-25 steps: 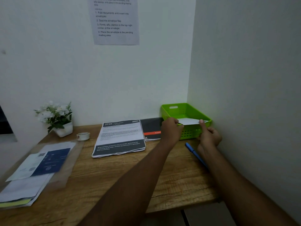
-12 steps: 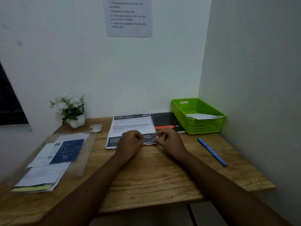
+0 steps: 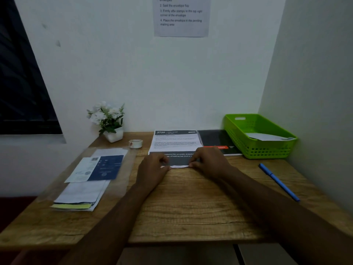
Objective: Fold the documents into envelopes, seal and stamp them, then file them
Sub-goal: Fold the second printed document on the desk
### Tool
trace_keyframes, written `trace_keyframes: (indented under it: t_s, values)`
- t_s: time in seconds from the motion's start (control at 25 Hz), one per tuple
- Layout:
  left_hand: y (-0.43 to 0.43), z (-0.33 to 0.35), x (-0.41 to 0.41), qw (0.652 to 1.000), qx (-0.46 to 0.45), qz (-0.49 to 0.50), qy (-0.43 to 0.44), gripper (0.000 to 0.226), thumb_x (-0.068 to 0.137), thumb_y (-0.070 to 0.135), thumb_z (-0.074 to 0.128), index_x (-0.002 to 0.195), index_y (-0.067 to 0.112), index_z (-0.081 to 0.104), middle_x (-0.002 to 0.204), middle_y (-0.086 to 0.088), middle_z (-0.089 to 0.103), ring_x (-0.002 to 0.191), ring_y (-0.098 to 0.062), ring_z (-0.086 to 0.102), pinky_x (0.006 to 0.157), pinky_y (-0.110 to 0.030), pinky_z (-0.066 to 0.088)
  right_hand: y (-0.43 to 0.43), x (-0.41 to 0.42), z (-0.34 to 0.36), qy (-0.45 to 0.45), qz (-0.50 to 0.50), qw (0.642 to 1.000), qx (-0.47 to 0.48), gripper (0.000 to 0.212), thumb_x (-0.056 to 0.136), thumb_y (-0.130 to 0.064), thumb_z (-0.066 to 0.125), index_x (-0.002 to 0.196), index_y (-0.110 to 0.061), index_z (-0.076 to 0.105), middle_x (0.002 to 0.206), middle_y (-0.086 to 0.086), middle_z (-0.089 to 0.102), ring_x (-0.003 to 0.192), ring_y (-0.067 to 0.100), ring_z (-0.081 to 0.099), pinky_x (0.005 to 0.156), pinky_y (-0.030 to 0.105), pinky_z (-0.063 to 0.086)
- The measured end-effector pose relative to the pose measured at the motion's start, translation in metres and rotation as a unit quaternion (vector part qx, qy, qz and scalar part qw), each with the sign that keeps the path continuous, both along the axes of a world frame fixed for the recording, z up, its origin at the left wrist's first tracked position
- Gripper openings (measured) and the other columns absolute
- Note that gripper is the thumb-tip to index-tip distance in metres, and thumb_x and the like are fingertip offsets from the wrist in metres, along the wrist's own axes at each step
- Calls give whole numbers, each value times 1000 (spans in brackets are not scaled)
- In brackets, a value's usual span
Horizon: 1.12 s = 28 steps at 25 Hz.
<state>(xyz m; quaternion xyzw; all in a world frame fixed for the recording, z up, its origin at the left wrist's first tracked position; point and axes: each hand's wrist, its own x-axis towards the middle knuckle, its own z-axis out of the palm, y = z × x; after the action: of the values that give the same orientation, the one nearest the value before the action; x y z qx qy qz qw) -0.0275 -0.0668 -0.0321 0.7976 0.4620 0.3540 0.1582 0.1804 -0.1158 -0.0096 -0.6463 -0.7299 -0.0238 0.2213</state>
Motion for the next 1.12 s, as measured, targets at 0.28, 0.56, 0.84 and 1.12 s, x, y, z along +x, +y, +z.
trace_keyframes:
  t_s: [0.28,0.56,0.84,1.12]
  values:
    - [-9,-1,-5,999,14,-44,4,10,76,20,74,85,21,69,82,11,64,76,-1,55,64,-14,41,7,15,-7,110,71,988,-84,12,78,-28,75,90,-28,76,87,-12,68,86,6,60,76,28,48]
    - [-16,2,-6,988,-3,-157,-3,12,80,24,70,92,21,73,93,9,71,87,0,61,79,-22,49,6,22,-9,35,72,996,-41,11,89,-30,62,92,-23,70,92,-6,65,85,9,58,76,33,50]
    - [-19,4,-6,984,-19,-170,42,12,84,24,66,94,20,71,106,7,68,94,1,56,81,-12,42,4,14,4,-22,5,978,208,10,89,-26,61,87,-22,70,88,-6,68,82,14,59,68,28,37]
    - [-24,7,-8,992,-5,-127,7,12,86,27,64,96,24,69,94,9,69,85,3,59,76,-13,44,-40,-2,4,-53,2,957,284,16,90,-31,52,90,-24,67,90,-9,67,86,13,58,74,33,38]
